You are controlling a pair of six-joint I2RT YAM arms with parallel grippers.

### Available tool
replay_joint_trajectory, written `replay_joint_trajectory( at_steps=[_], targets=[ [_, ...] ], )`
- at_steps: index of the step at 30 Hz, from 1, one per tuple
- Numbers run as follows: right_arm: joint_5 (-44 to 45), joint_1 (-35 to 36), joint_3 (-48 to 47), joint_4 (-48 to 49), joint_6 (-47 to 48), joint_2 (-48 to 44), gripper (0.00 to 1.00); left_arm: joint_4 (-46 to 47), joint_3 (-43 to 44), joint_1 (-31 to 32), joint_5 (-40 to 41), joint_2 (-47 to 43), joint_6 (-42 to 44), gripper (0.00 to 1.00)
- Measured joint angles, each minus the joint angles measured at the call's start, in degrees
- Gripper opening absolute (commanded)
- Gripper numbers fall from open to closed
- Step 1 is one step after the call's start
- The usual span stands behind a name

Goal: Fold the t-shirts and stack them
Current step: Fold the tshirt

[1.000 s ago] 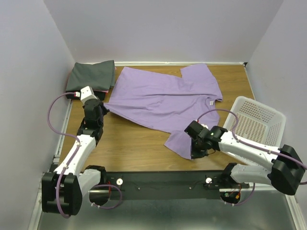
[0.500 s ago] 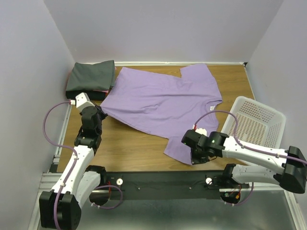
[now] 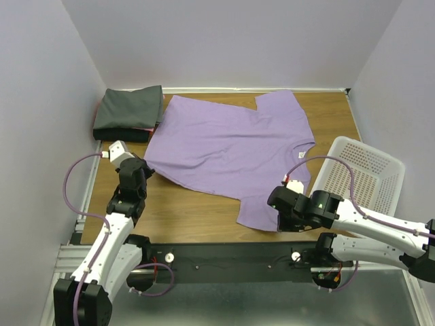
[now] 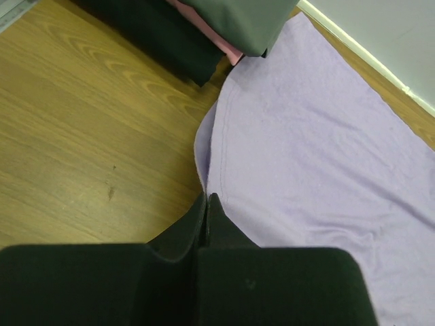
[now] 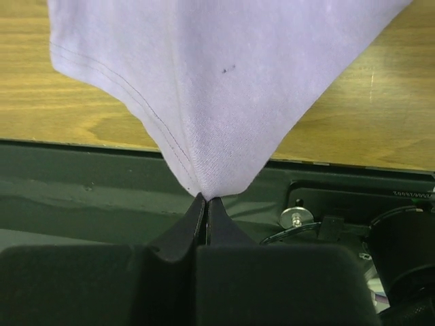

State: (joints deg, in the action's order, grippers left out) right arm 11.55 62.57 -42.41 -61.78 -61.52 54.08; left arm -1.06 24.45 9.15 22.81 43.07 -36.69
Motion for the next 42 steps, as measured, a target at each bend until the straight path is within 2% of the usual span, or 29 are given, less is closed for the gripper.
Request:
replay_joint_trajectory(
  at_steps=[3,7,14,19,23,33,42],
  targets=[
    [2.23,0.00,-0.52,1.38,0.00,-0.20,0.02,0.11,-0.35,0.00,-0.04,0.57,-0.15,0.00],
    [7.21,0.02,-1.07,5.55,-0.24,0.46,0.01,1.29,0.02,-0.04,-0.76,6.45,0.39,0.00],
    [21.35,0.02,-6.16,10.40,-0.57,5.57,0.01,4.52,3.15,-1.33,-4.90,18.93,2.97,0.00],
    [31.87,-0.09,-11.76,12.74,0.72,9.33,0.01,6.56,6.14,-2.34,-6.60,23.85,4.90,0.00],
    [37.92,-2.97,-16.09,15.37,4.79,12.61,0.01,7.82,8.35,-3.67,-7.06,26.49,6.47,0.00],
    [37.13,-16.52,-17.57,31.45,21.14,18.88,0.01,10.34,13.40,-5.07,-11.87,35.04,8.92,0.00],
    [30.99,-26.95,-20.48,38.66,29.29,26.05,0.01,10.82,17.20,-5.44,-13.44,39.34,9.51,0.00]
  ],
)
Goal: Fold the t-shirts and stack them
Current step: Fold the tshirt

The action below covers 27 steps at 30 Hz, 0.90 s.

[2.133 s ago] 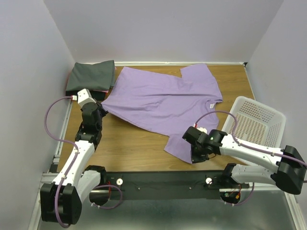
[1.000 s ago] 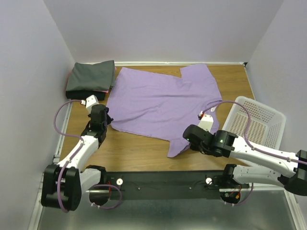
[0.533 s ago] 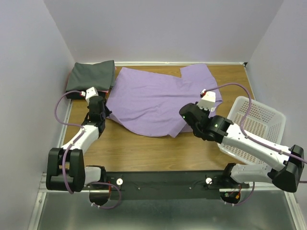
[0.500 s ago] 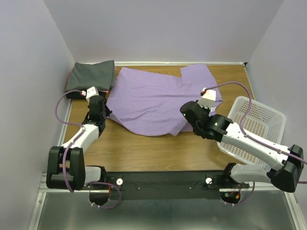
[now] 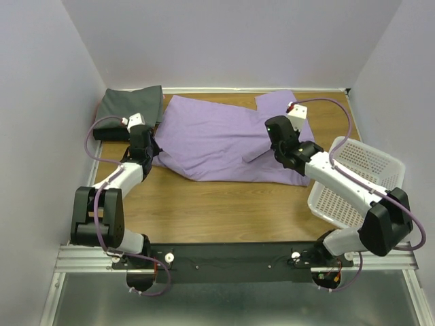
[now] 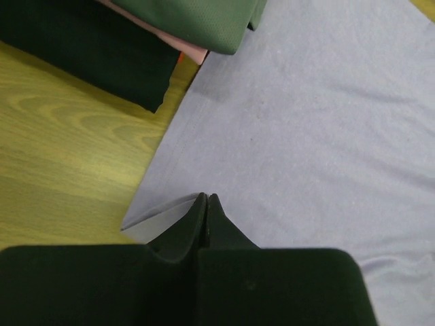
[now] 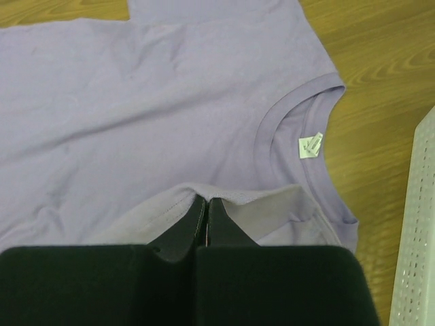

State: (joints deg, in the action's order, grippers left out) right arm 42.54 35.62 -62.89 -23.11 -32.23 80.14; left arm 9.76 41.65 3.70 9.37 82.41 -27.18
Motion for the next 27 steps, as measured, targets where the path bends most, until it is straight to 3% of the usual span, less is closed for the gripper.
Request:
replay_joint_trajectory(
  at_steps=[16,27],
  targets=[
    [-4.55,-8.15,-1.40,2.69,4.79,4.07,0.01,-0.07,5.31,-0.33,-0.02,2.23,0.24,0.00],
    [-5.03,-10.47,-1.40,2.75,5.31,4.07,0.01,-0.85,5.35,-0.39,0.13,-1.31,0.24,0.00]
  ],
)
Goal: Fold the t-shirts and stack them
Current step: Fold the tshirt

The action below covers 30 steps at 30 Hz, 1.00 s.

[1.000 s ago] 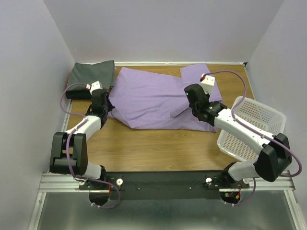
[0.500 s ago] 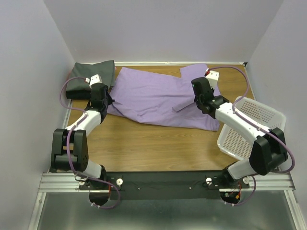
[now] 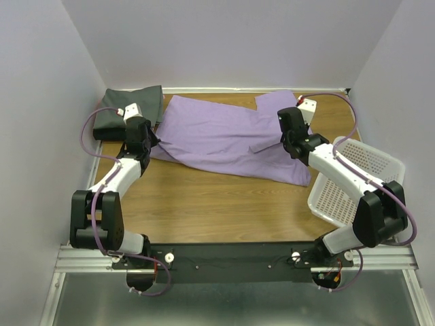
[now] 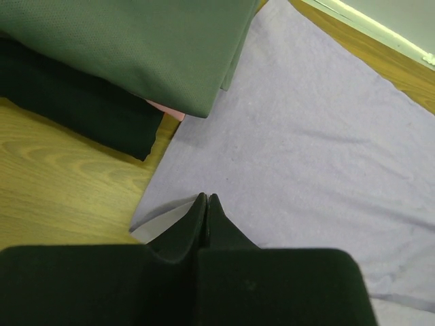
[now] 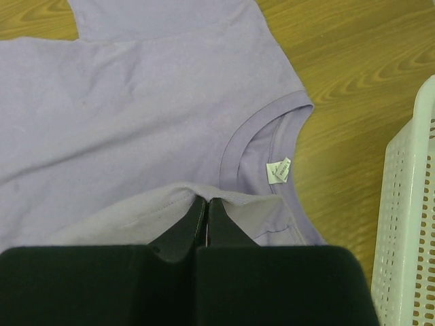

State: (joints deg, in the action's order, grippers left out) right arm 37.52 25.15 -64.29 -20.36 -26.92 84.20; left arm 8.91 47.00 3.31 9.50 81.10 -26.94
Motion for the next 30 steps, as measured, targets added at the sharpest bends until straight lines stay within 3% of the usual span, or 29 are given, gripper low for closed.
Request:
replay_joint_trajectory(
  at_steps=[17,26,29,30],
  targets=[
    [-0.04,-2.38,1.16,0.20,0.02,-0.52,0.01,-0.46,1.73,-0.37,0.44,2.54,0.57,0.00],
    [-0.04,-3.06,0.68,0.37,0.11,1.88,0.01,-0.42,4.37,-0.37,0.52,8.11,0.81,0.00],
    [-0.04,-3.30,-1.29,0.35,0.55,5.20,0.01,-0.48,5.84,-0.37,0.50,9.92,1.09,0.07],
    [-0.04,-3.43,-2.25,0.46,0.74,6.60,0.02,-0.46,6.49,-0.37,0.50,10.69,1.25,0.13]
  ],
)
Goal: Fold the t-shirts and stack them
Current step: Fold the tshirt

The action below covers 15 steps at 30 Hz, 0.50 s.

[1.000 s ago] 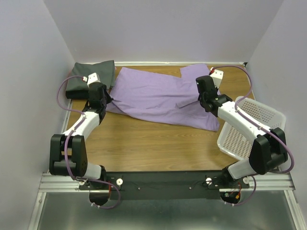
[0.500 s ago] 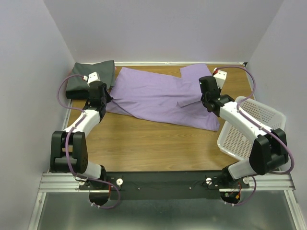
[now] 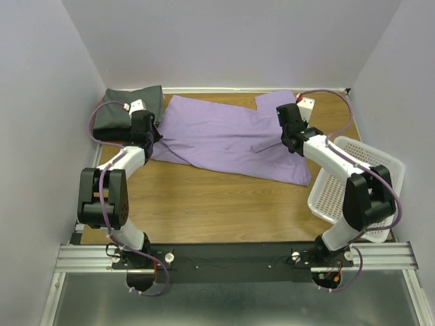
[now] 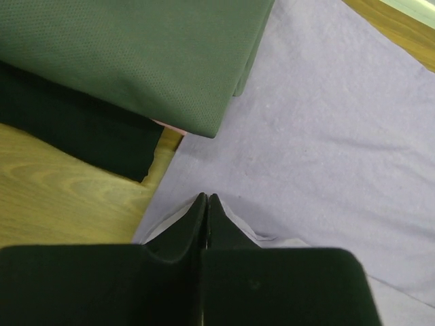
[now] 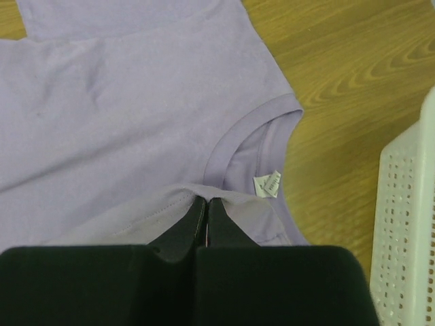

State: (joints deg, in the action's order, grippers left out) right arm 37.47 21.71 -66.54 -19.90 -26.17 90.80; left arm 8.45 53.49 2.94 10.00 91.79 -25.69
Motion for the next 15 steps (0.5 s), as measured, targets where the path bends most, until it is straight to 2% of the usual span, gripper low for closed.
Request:
replay_joint_trajectory(
  at_steps=[1,2,3,4,5,6,7,10,15],
  targets=[
    [0.00,-0.11,-1.14,0.13,0.28,1.40,0.16,-0.11,0.44,0.00,0.00,0.37,0.04,0.24],
    [-0.02,-0.31,-1.99,0.04,0.44,2.47,0.32,-0.20,0.94,0.00,0.00,0.79,0.31,0.28],
    [-0.09,-0.52,-3.43,0.02,0.74,3.98,0.69,-0.37,1.40,0.00,-0.02,1.07,0.61,0.37],
    [-0.17,-0.76,-4.59,0.17,1.36,5.05,0.82,-0.57,2.19,0.00,-0.09,1.44,0.72,0.45],
    [-0.17,-0.98,-5.86,0.20,1.62,6.23,0.91,-0.63,2.64,0.00,-0.17,1.62,1.05,0.50],
    [-0.22,-1.22,-7.30,0.26,1.73,7.30,0.97,-0.74,3.08,-0.02,-0.39,1.66,1.27,0.53],
    [-0.20,-1.49,-8.63,0.26,2.62,8.31,1.00,-0.76,3.43,-0.07,-0.70,1.68,1.42,0.60],
    [-0.37,-1.64,-10.27,0.57,3.74,8.81,1.00,-0.66,3.87,-0.20,-1.84,1.64,2.12,0.68],
    [-4.96,-1.68,-8.24,0.92,3.72,5.20,1.00,-0.11,2.99,0.20,-3.72,0.50,2.43,0.70]
  ],
)
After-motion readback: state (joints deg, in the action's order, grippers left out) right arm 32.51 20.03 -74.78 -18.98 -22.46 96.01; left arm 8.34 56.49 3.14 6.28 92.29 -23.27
